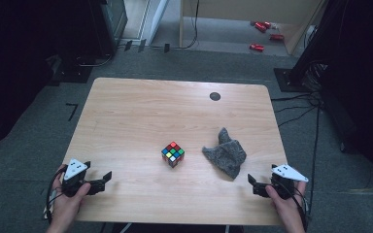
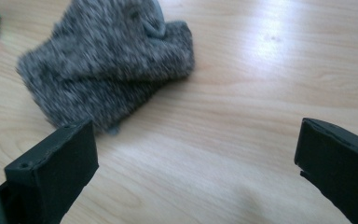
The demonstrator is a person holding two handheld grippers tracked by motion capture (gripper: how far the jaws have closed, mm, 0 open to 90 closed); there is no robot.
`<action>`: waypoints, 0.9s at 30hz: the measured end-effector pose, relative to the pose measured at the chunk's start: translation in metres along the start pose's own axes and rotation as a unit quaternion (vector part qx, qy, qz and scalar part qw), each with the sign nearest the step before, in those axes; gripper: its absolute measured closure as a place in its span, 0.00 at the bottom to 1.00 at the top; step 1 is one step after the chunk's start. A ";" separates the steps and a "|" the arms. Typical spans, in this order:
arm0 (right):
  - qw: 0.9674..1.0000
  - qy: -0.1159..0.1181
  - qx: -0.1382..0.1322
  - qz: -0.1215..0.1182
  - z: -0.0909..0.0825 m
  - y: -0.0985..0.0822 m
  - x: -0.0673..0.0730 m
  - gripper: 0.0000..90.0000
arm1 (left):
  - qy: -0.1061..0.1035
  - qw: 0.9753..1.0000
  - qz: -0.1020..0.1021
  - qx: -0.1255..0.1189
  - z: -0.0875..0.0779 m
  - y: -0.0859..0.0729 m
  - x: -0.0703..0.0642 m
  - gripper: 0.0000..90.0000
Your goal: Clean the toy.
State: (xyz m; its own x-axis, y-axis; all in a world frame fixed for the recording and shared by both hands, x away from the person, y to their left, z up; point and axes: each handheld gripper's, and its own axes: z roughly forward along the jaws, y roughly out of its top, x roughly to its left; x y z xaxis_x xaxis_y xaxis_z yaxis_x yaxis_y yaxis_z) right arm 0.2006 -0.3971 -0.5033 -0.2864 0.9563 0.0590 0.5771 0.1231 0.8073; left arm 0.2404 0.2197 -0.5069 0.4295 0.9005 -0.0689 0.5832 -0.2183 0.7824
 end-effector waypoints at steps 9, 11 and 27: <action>0.999 0.000 0.032 0.005 0.006 -0.020 -0.010 0.00 | 0.023 0.999 -0.009 0.038 0.004 -0.007 0.014 0.09; 0.999 -0.001 0.033 0.005 0.005 -0.020 -0.012 0.00 | 0.025 0.998 -0.005 0.049 0.005 -0.007 0.013 0.09; 0.997 -0.030 0.074 0.004 0.007 -0.023 -0.010 0.01 | 0.028 0.997 0.030 0.072 0.011 -0.005 0.008 0.03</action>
State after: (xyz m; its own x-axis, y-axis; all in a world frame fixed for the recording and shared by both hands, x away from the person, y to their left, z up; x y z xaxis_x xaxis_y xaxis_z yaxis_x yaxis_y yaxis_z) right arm 0.1957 -0.4074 -0.5265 -0.2378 0.9709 0.0276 0.6872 0.1481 0.7112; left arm 0.2481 0.2244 -0.5183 0.4302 0.9026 0.0125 0.6518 -0.3202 0.6874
